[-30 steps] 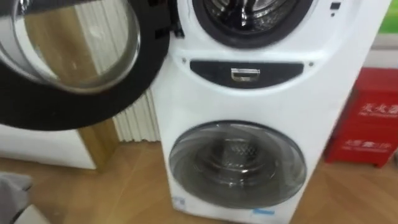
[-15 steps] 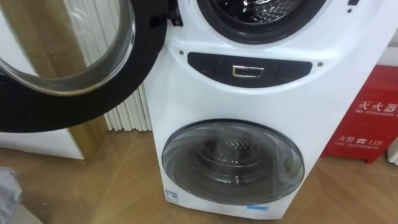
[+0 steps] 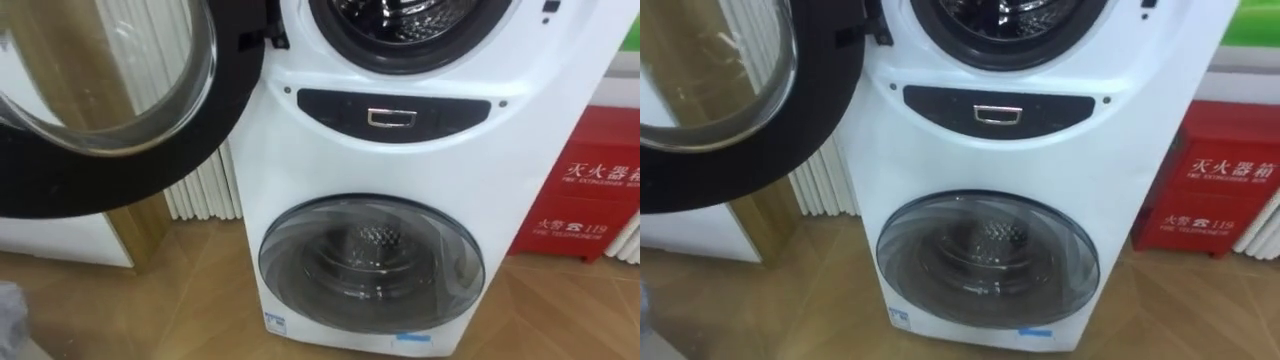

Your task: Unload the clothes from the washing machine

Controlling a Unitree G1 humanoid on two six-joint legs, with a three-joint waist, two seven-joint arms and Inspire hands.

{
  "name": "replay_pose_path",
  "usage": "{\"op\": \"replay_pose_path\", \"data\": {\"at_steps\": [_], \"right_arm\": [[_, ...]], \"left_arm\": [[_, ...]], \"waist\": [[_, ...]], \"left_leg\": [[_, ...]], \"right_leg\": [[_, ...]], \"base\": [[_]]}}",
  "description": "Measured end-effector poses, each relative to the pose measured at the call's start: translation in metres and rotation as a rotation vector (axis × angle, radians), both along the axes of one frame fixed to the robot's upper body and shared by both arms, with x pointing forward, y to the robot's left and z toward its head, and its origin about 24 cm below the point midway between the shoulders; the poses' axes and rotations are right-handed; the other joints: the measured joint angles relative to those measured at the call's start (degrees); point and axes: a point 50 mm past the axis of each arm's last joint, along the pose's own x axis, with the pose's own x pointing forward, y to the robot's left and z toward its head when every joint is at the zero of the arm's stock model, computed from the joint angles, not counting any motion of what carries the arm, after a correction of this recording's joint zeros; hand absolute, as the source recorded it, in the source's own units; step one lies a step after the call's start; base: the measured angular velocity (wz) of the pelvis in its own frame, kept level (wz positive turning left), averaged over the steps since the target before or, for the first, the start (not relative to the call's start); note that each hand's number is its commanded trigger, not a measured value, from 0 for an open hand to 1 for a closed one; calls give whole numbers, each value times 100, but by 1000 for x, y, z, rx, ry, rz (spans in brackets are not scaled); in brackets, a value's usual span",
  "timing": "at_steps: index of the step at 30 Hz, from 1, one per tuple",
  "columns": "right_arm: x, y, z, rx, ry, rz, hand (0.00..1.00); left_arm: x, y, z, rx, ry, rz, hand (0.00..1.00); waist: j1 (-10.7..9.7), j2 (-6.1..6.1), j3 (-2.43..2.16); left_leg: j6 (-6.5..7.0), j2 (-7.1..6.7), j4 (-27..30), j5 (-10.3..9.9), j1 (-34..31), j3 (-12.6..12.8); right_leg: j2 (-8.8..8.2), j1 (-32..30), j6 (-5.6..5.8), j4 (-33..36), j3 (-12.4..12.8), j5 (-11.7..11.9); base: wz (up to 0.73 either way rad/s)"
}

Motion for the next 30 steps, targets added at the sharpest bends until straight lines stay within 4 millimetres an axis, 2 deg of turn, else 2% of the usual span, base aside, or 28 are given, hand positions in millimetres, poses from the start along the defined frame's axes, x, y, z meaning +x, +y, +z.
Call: {"op": "replay_pose_path", "data": {"at_steps": [1,3,6,9,14,18,22,28,30], "right_arm": [[0,0,0,-3,3,10,0],[-2,0,0,-4,12,24,0],[-2,2,-1,4,13,21,0],[-4,0,0,1,12,1,0],[-6,-4,2,-8,5,-17,0],[-12,-5,2,-15,18,-17,0],[-12,-8,3,-33,28,13,0],[-20,-14,5,-54,51,-1,0],[-22,-14,5,-52,58,-3,0]], "left_arm": [[6,3,7,14,-27,-1,0],[27,13,35,74,-120,-9,0],[43,24,62,115,-210,17,0],[53,30,89,180,-246,-2,0],[52,40,102,219,-206,26,0],[57,38,111,229,-183,8,0],[57,48,126,281,-131,-11,0],[61,53,147,466,-43,-61,0],[62,51,152,514,-35,-70,0]], "waist": [[-1,40,4],[8,101,31],[3,169,48],[25,172,46],[53,165,41],[158,165,41],[192,167,42],[193,138,29],[181,112,39]], "left_leg": [[1,0,6,0,6,-2],[1,-1,13,1,4,-25],[2,-1,12,2,6,-12],[2,-8,12,2,-61,22],[2,4,14,3,-93,-2],[2,17,13,3,-90,-40],[0,68,14,3,-75,-65],[-5,83,17,5,-88,-98],[-5,83,17,5,-103,-140]], "right_leg": [[2,-11,0,15,13,0],[6,-40,1,52,32,-1],[11,-53,1,53,38,-1],[12,-139,-7,51,59,6],[34,-186,-15,53,108,13],[49,-174,-19,39,107,17],[98,-110,-41,-72,108,63],[113,-81,-64,-141,107,90],[109,-77,-62,-153,82,101]], "base": [[-11],[-9],[-5],[-5],[-5],[0],[0],[1],[5]]}}
